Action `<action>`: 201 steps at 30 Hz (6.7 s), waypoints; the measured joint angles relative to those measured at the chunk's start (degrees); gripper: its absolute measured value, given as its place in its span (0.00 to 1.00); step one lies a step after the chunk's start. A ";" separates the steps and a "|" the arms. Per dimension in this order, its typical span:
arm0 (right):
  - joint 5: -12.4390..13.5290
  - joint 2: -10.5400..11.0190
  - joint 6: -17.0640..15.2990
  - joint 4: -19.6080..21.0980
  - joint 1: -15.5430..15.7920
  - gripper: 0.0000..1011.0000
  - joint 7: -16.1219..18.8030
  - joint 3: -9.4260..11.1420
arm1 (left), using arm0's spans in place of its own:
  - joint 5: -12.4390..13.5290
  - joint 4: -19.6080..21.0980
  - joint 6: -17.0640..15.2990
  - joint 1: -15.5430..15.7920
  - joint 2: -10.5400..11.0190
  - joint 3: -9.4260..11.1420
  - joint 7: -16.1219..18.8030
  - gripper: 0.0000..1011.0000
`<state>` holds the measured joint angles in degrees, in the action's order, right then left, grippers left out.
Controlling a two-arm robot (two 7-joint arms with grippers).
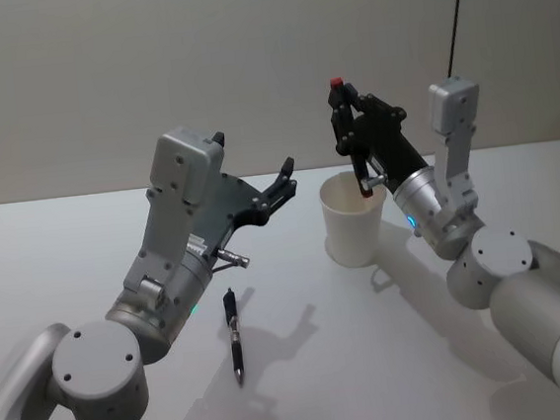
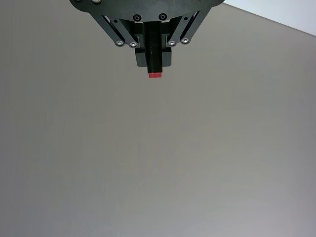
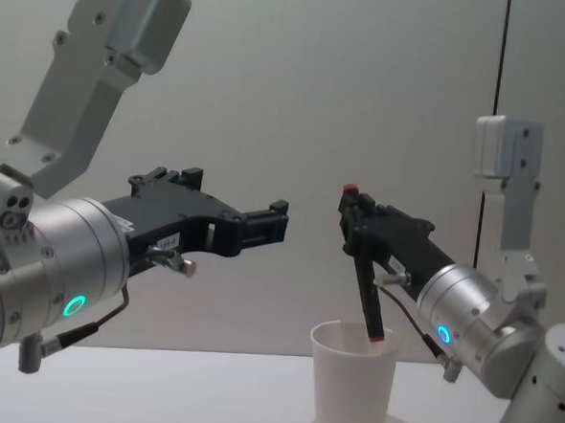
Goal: Place the pen into the pen holder.
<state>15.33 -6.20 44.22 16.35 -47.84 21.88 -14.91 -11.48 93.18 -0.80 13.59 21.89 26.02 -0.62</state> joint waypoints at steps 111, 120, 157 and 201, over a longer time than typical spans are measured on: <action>-9.67 15.92 -42.65 55.96 27.24 0.99 2.17 16.06 | 0.00 0.00 0.00 0.00 0.00 0.00 0.00 0.99; -9.93 17.34 -44.43 58.09 29.18 0.99 2.58 17.45 | 0.00 0.00 0.00 0.00 0.00 0.00 0.00 0.99; -9.49 19.93 -47.24 61.91 33.64 0.99 3.29 20.01 | 0.17 0.06 0.01 -0.21 -0.12 -0.03 0.47 0.99; -9.42 20.06 -47.38 62.13 33.91 0.99 3.29 20.13 | -10.62 5.71 -19.00 -5.02 1.81 -2.11 4.67 0.99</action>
<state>5.91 13.86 -3.16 78.48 -13.94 25.17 5.22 -22.10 98.89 -19.80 8.56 23.71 23.91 4.05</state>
